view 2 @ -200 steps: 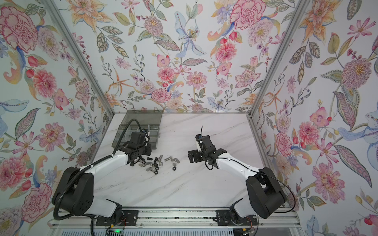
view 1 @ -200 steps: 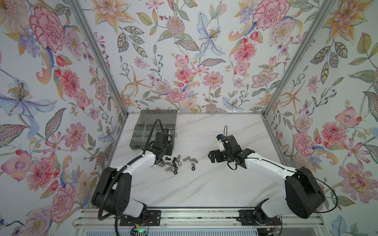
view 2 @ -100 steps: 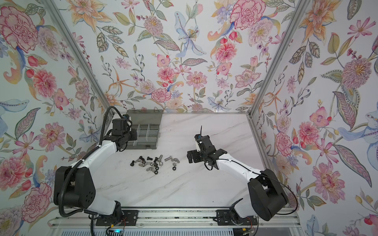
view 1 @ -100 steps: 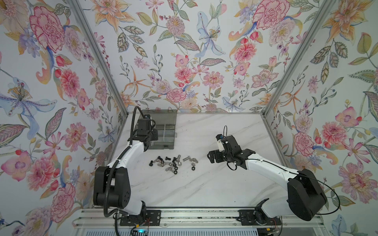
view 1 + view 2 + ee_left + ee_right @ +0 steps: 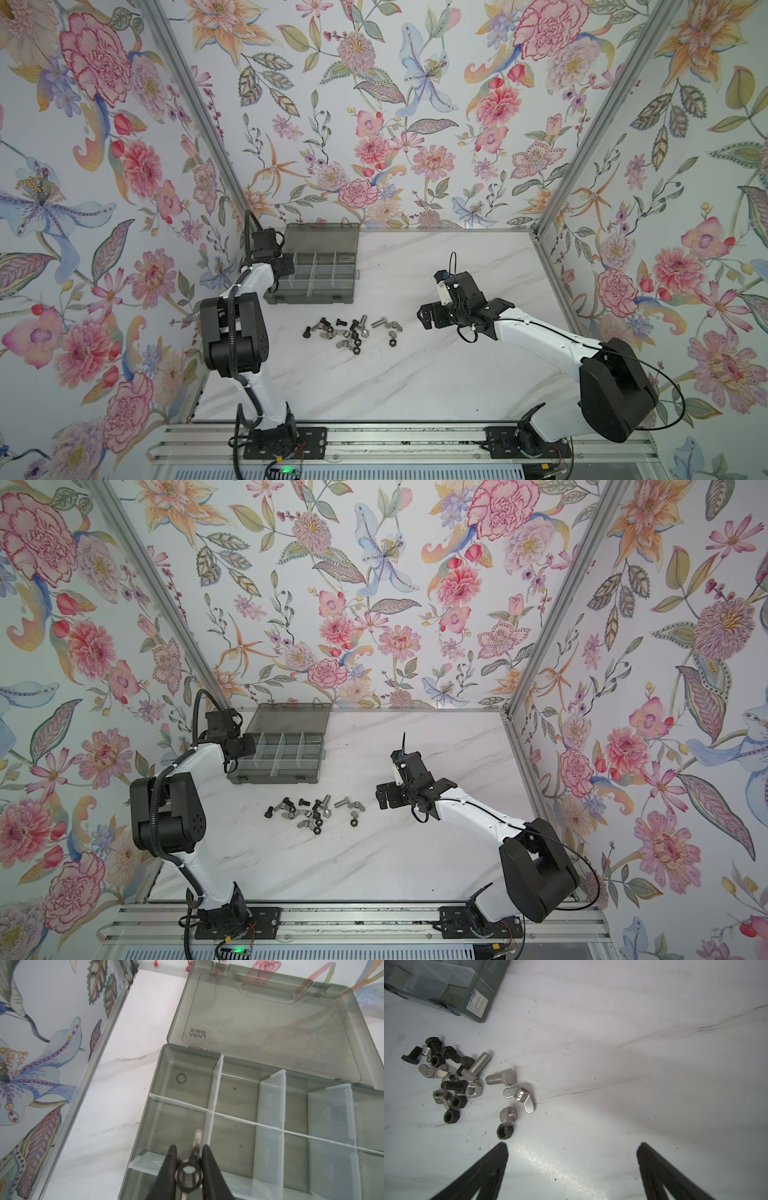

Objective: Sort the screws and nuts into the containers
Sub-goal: 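Carry the wing nut with the left gripper over a box compartment, then open the left gripper to drop the wing nut into the compartment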

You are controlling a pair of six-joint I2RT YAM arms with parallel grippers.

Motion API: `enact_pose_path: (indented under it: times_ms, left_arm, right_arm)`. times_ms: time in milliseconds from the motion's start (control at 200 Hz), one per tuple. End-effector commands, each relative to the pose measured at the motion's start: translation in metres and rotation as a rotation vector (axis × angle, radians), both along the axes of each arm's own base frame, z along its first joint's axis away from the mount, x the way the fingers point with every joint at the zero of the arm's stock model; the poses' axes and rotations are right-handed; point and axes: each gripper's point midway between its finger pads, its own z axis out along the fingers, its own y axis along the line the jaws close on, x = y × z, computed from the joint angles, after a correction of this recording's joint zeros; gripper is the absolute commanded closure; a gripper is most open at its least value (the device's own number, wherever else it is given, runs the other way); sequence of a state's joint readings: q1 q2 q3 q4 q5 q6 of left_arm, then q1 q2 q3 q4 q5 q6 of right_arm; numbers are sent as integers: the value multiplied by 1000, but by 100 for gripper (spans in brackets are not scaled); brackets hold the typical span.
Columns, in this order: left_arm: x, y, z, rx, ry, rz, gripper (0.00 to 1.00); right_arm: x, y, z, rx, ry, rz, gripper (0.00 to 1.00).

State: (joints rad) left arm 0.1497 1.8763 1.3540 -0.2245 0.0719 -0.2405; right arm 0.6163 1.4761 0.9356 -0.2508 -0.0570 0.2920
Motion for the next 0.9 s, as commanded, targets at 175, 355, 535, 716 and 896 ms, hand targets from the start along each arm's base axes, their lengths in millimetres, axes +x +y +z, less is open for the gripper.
enact_pose_path:
  times_ms: [175,355,535,716,896]
  left_arm:
    - [22,10,-6,11,4,-12,100]
    - [20,17,-19,12,34,3,100]
    - [12,15,-32,3,60,2,100]
    - [3,13,-45,-9,74,7,100]
    - [-1,13,-49,-5,81,10,100]
  right_arm:
    - [2,10,-13,-22,52,27,1]
    - [5,14,-12,-22,49,37,1]
    - [7,15,-11,-21,49,43,1]
    - [5,15,-13,-24,53,46,1]
    - [4,14,-13,-23,53,43,1]
